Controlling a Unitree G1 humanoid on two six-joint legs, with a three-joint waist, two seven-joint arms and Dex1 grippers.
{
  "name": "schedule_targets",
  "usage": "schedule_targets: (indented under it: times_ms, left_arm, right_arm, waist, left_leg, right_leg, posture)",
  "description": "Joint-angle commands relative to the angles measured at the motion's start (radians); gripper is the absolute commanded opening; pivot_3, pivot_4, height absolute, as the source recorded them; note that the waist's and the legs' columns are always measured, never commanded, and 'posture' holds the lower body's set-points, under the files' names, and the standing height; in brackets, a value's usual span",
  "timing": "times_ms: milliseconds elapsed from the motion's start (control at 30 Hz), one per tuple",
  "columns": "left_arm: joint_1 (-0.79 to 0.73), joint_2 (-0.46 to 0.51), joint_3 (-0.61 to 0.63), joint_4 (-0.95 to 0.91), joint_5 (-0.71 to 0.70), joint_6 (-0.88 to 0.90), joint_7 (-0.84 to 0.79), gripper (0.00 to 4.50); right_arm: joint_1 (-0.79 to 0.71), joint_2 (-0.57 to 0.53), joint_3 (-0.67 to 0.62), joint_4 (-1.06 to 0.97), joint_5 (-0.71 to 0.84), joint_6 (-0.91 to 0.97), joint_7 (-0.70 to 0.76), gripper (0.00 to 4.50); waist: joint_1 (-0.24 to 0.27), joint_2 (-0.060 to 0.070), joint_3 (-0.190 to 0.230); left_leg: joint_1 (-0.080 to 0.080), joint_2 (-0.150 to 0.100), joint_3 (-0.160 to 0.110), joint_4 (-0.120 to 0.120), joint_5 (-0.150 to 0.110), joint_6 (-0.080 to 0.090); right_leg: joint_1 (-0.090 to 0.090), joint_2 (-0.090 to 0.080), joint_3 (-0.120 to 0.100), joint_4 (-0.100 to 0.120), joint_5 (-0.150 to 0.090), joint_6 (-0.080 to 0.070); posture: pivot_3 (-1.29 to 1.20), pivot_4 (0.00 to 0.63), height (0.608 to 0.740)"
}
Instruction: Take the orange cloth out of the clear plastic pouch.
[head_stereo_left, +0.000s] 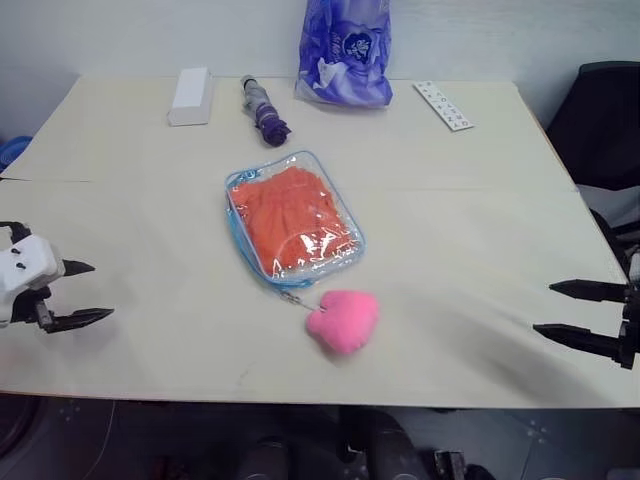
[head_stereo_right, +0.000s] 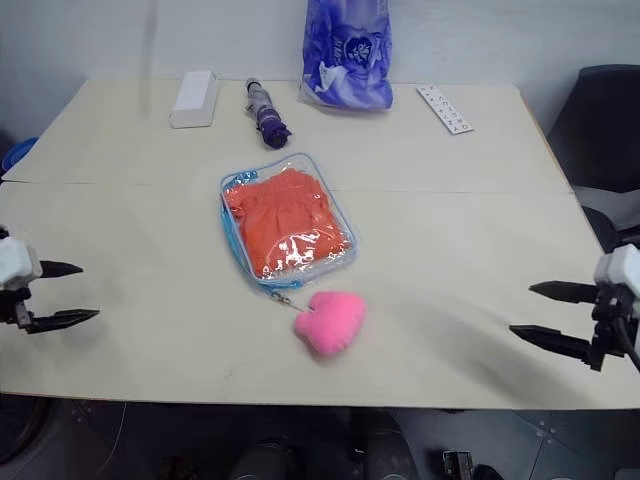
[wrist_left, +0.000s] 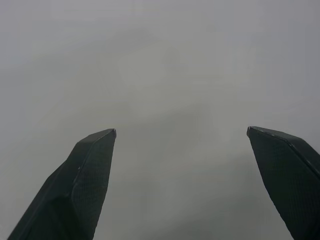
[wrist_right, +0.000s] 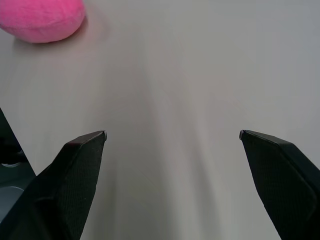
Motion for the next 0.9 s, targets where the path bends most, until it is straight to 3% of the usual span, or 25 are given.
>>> schedule_targets:
  times_ms: [33,667,900]
  left_arm:
    - [-0.022,0.008,-0.006,0.015,0.017,-0.025,0.002,4.42]
    - [-0.100,-0.037,-0.055,0.044,0.028,-0.055,0.017,4.42]
    - [-0.154,-0.068,-0.087,0.033,0.021,-0.043,0.000,4.42]
  right_arm:
    - [0.001,-0.013,-0.066,-0.031,0.013,0.008,0.004,4.49]
    - [-0.002,0.062,-0.050,-0.128,-0.012,-0.005,-0.127,4.49]
    - [-0.017,0.064,-0.068,-0.177,0.071,0.109,-0.160,4.49]
  waist:
    - [0.000,0.000,0.000]
    - [-0.002,0.000,0.000]
    - [-0.001,-0.001,0.000]
  left_leg:
    - [0.000,0.000,0.000,0.000,0.000,-0.001]
    - [0.001,-0.002,0.002,0.001,0.005,-0.005]
    - [0.001,-0.003,0.003,0.001,0.005,-0.005]
  right_leg:
    - [0.000,0.000,0.000,-0.001,0.000,0.000]
    - [0.001,-0.001,0.003,0.007,0.000,0.000]
    - [0.001,-0.001,0.004,0.009,0.000,-0.001]
  posture:
    - [0.00,0.150,0.740]
    - [0.00,0.150,0.740]
    - [0.00,0.150,0.740]
